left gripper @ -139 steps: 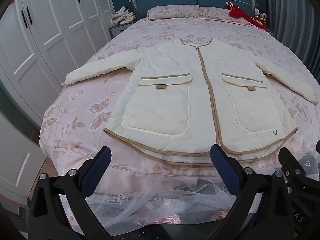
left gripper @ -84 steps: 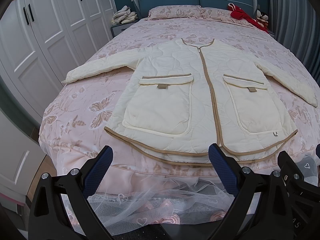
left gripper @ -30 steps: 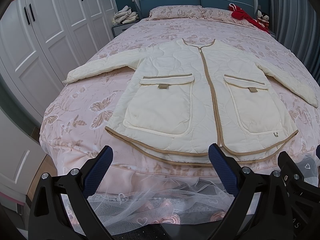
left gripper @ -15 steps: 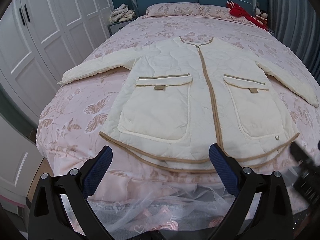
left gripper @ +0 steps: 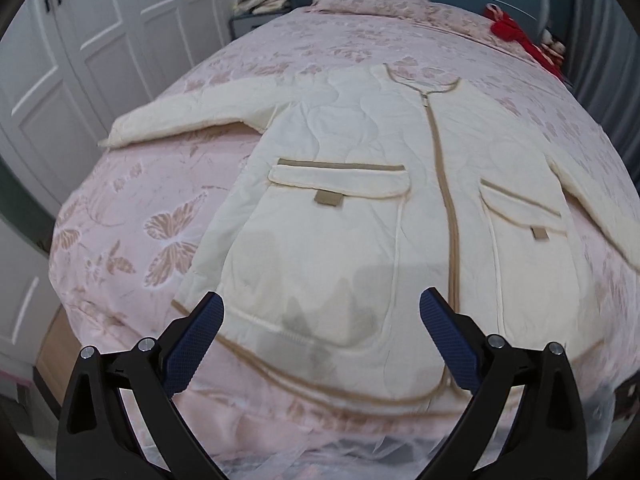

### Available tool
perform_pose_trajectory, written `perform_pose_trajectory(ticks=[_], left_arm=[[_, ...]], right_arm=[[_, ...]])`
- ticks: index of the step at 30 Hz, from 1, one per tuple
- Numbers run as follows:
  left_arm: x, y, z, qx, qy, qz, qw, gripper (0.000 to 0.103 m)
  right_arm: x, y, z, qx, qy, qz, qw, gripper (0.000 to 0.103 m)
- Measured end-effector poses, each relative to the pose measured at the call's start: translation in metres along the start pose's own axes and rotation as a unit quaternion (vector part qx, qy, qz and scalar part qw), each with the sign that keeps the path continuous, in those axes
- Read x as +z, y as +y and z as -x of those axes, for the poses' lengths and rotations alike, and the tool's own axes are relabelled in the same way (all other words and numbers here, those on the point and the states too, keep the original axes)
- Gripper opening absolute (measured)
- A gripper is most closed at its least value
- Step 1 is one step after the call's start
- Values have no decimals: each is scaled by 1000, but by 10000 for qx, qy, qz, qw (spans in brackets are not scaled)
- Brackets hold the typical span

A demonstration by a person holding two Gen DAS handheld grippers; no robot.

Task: Fold large clothes
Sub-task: 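Grasp the tan-piped jacket hem with the right tool while the left tool grasps it too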

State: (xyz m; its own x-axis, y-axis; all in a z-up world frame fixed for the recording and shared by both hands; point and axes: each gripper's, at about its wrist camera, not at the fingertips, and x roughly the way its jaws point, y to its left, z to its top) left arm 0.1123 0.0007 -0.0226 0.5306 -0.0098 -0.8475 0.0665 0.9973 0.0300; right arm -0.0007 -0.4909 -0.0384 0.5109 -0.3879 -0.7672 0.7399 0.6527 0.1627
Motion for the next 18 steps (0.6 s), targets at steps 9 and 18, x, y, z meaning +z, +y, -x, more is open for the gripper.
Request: perform_pose_trajectory(ticks=[9, 18], left_arm=[[28, -5, -45, 173, 241, 475, 9984, 96], [46, -25, -77, 383, 384, 261, 9982, 96]], right_arm=[[58, -99, -91, -364, 89, -1155, 9926, 90], [83, -135, -158, -342, 385, -1748, 9833, 63]])
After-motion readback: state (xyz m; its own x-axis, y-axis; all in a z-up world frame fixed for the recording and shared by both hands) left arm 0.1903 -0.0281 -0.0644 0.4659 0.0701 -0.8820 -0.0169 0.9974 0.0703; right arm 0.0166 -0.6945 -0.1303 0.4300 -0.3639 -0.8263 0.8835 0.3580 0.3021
